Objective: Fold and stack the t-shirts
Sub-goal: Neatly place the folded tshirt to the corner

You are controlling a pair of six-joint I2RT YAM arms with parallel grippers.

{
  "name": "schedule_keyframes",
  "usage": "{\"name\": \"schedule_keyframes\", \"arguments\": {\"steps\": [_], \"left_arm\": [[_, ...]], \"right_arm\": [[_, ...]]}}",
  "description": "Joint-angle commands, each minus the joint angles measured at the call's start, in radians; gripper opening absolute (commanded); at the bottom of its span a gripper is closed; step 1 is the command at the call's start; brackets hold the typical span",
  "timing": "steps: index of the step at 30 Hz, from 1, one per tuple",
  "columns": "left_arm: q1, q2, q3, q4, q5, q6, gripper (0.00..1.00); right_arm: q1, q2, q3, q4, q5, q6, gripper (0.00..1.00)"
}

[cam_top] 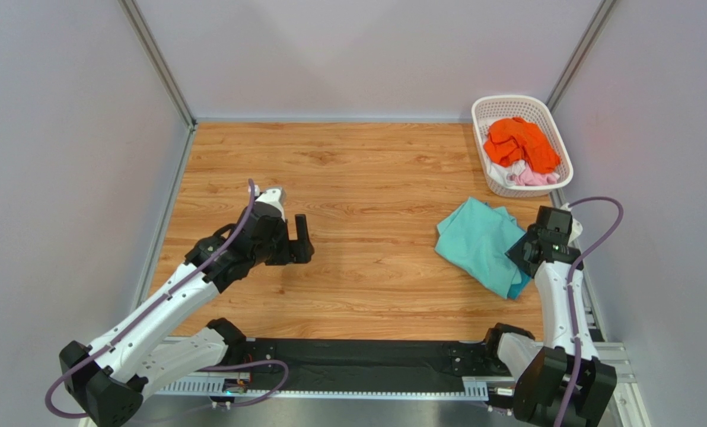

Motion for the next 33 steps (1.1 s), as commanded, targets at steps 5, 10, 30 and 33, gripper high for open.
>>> {"name": "schedule_keyframes", "arguments": {"steps": [5,10,30,33], "left_arm": [[0.003,0.01,0.017,0.007,0.013,0.024,1.0],[0.003,0.007,0.017,0.01,0.01,0.024,1.0],[0.003,0.005,0.007,0.01,0.024,0.018,1.0],[0.003,0.004,0.004,0.008,0.025,0.016,1.0]], "right_arm": [[-0.005,-0.031,0.056,-0.095,0.214,0.052,0.75],[-0.005,-0.039,0.185,-0.186,0.166,-0.01,1.0],[-0.052,0.257,0.089,0.141,-0.105,0.04,1.0],[-0.072,0.338,0.075,0.172,-0.06,0.028,1.0]]}}
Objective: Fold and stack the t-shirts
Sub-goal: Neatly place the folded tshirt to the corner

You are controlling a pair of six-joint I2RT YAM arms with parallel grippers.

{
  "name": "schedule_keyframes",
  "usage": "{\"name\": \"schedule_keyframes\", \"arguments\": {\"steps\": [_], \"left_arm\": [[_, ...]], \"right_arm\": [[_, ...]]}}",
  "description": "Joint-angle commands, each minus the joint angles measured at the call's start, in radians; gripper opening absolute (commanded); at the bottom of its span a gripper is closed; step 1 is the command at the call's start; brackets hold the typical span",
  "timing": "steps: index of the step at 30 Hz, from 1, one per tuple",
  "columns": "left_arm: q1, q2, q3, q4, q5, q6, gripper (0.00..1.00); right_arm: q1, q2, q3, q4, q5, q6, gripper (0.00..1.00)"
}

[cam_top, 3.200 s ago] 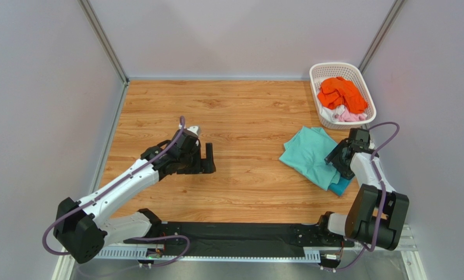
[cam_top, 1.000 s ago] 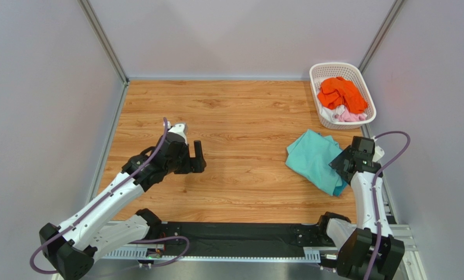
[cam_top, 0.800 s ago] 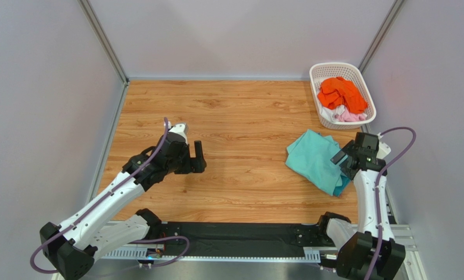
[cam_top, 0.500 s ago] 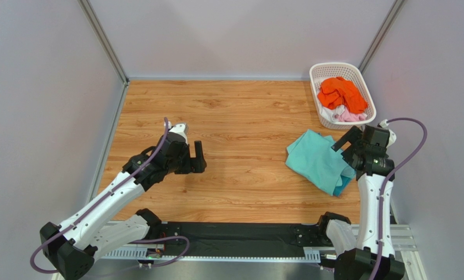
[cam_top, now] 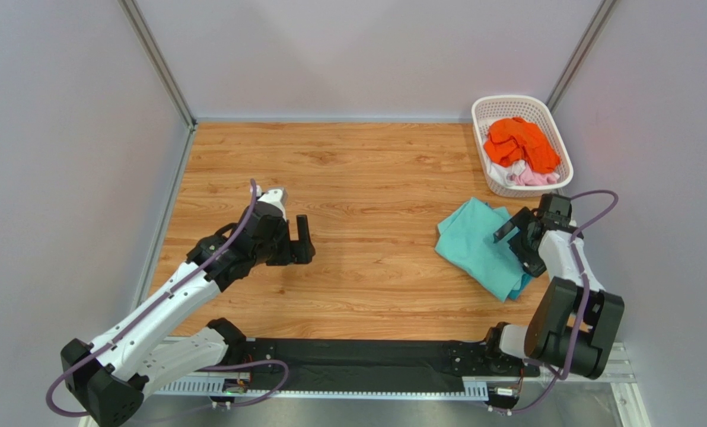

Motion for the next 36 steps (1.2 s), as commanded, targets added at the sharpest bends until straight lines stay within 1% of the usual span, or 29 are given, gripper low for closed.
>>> {"name": "schedule_keyframes", "arguments": {"steps": [1,6,8,10,14,15,17,18,20,21,23,24,27,29,30,31,33,34,36], "left_arm": [[0.003,-0.008,0.004,0.008,0.008,0.016,1.0],[0.003,-0.006,0.005,0.008,0.002,0.016,1.0],[0.003,-0.008,0.005,0.008,0.002,0.016,1.0],[0.003,-0.005,0.002,0.013,0.0,0.017,1.0],[0.003,0.005,0.005,0.013,0.002,0.021,1.0],[0.003,0.005,0.007,0.013,0.002,0.021,1.0],[0.003,0.005,0.01,0.008,0.008,0.019,1.0],[0.003,0.002,0.011,0.01,0.014,0.019,1.0],[0.003,-0.006,0.011,0.011,0.025,0.019,1.0],[0.003,-0.008,0.013,0.011,0.026,0.019,1.0],[0.003,-0.008,0.013,0.017,0.028,0.019,1.0],[0.003,-0.008,0.011,0.019,0.028,0.019,1.0],[0.003,0.002,0.011,0.02,0.031,0.019,1.0],[0.003,0.005,0.013,0.019,0.034,0.021,1.0],[0.003,0.005,0.011,0.017,0.034,0.021,1.0],[0.003,0.002,0.013,0.016,0.037,0.021,1.0],[0.003,-0.003,0.011,0.017,0.036,0.016,1.0],[0.003,-0.008,0.01,0.02,0.034,0.013,1.0],[0.003,-0.011,0.004,0.022,0.032,0.005,1.0]], "right_arm": [[-0.022,0.08,-0.002,0.093,0.037,-0.009,1.0],[-0.039,0.201,0.059,0.105,0.052,-0.072,1.0],[-0.043,0.249,0.094,0.113,0.052,-0.133,1.0],[-0.054,0.283,0.131,0.125,0.014,-0.208,1.0],[-0.062,0.379,0.226,0.104,0.012,-0.337,1.0],[-0.063,0.39,0.255,0.102,0.032,-0.357,1.0],[-0.063,0.404,0.283,0.119,0.022,-0.419,1.0],[-0.063,0.406,0.323,0.111,0.013,-0.425,1.0],[-0.06,0.39,0.351,0.055,-0.046,-0.439,1.0],[-0.056,0.352,0.357,0.038,-0.05,-0.439,1.0],[-0.036,0.289,0.339,0.013,-0.035,-0.434,1.0],[-0.028,0.225,0.328,-0.001,-0.034,-0.419,1.0],[0.027,0.136,0.277,-0.011,-0.018,-0.394,1.0],[0.088,0.067,0.25,-0.022,-0.004,-0.365,1.0],[0.11,0.048,0.242,-0.025,0.038,-0.352,1.0],[0.146,0.013,0.234,-0.025,0.043,-0.32,1.0],[0.188,-0.021,0.205,0.004,0.013,-0.307,1.0],[0.238,-0.05,0.193,0.025,-0.036,-0.307,1.0],[0.295,-0.051,0.168,0.071,-0.088,-0.315,1.0]]}}
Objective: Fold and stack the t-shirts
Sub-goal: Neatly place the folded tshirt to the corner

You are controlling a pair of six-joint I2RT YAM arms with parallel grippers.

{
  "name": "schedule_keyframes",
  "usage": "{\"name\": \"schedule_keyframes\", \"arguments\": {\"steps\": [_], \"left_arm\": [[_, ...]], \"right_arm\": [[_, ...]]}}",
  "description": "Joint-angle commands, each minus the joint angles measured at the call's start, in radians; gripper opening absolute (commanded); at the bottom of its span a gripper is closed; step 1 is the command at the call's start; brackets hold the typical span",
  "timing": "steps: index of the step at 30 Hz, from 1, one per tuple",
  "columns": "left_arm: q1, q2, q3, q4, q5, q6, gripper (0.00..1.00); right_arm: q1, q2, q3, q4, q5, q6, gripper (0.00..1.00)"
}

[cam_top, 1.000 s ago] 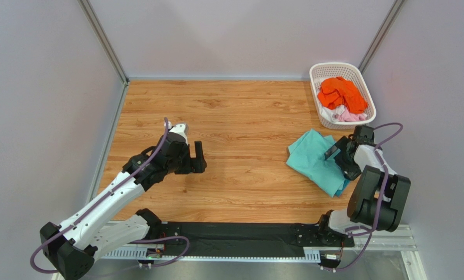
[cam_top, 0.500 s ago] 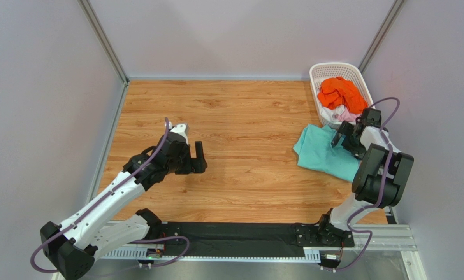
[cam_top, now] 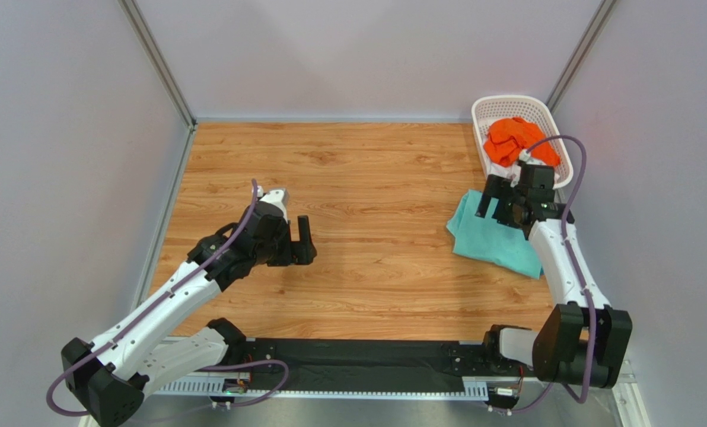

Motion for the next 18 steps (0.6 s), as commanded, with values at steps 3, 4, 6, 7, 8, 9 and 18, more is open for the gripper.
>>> {"name": "schedule_keyframes", "arguments": {"steps": [3,4,6,7,8,9,18], "left_arm": [[0.003,-0.025,-0.003,0.021,0.017,-0.005,1.0],[0.003,-0.029,-0.007,0.021,0.019,-0.008,1.0],[0.003,-0.039,-0.016,0.018,0.02,-0.017,1.0],[0.003,-0.048,-0.021,0.02,0.019,-0.02,1.0],[0.003,-0.049,-0.024,0.02,0.017,-0.023,1.0],[0.003,-0.054,-0.027,0.02,0.016,-0.028,1.0],[0.003,-0.083,-0.044,-0.005,-0.012,-0.045,1.0]], "right_arm": [[0.204,0.042,-0.014,0.069,-0.072,0.043,1.0],[0.223,0.061,-0.011,0.081,-0.071,0.048,1.0],[0.284,0.136,0.021,0.108,-0.071,0.051,1.0],[0.305,0.172,0.038,0.107,-0.063,0.056,1.0],[0.328,0.206,0.062,0.103,-0.051,0.056,1.0],[0.353,0.278,0.103,0.093,-0.013,0.056,1.0],[0.405,0.558,0.239,0.069,0.106,0.117,1.0]]}}
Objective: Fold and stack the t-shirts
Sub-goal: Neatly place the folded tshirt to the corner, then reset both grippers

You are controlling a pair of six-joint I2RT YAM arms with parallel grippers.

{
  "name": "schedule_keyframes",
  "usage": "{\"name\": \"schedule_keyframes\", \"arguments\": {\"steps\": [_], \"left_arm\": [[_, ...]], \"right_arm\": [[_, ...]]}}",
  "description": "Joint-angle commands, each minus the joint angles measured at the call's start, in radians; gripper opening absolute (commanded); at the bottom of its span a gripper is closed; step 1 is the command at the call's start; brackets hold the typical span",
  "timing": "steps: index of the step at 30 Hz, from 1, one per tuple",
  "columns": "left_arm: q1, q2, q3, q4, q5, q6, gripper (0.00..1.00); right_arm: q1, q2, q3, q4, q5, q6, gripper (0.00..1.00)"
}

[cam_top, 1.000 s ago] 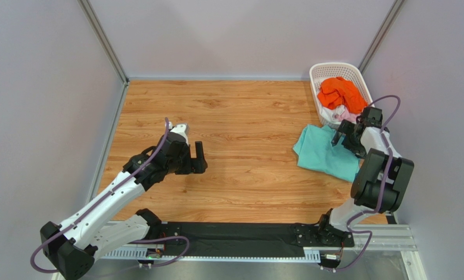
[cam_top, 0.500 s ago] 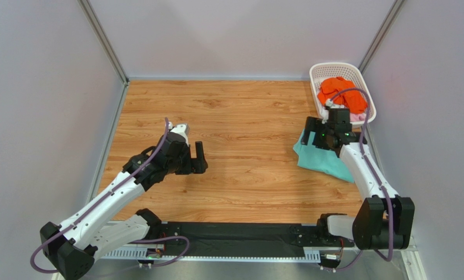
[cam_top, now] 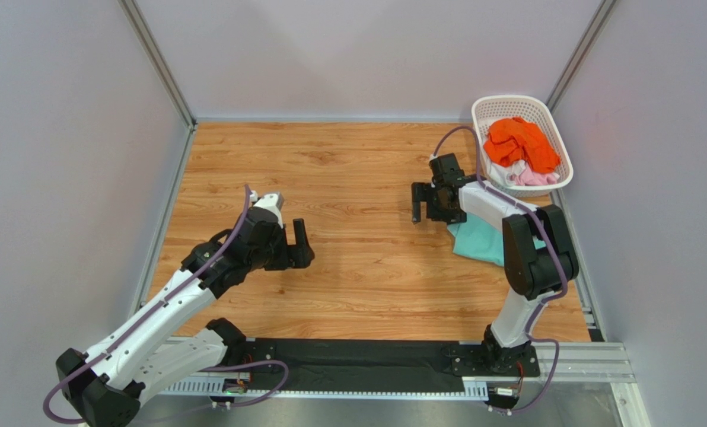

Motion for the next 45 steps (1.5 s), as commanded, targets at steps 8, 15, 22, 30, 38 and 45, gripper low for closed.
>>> {"name": "schedule_keyframes", "arguments": {"steps": [8,15,22,30,38,45], "left_arm": [[0.003,-0.021,-0.01,-0.009,-0.022,-0.019,1.0],[0.005,-0.033,-0.018,-0.014,-0.022,-0.026,1.0],[0.003,-0.048,-0.021,-0.023,-0.024,-0.033,1.0],[0.003,-0.068,0.006,-0.049,-0.091,-0.05,1.0],[0.005,-0.07,0.02,-0.094,-0.136,-0.105,1.0],[0.003,-0.088,0.013,-0.095,-0.148,-0.105,1.0]], "right_arm": [[-0.011,-0.046,-0.087,-0.002,0.155,0.087,1.0],[-0.034,-0.124,-0.196,-0.001,0.18,0.096,1.0],[-0.034,-0.284,-0.243,0.005,0.148,0.064,1.0],[-0.026,-0.521,-0.27,0.062,0.124,0.087,1.0],[-0.026,-0.681,-0.327,0.091,0.041,0.091,1.0],[-0.027,-0.715,-0.327,0.064,0.044,0.108,1.0]]}}
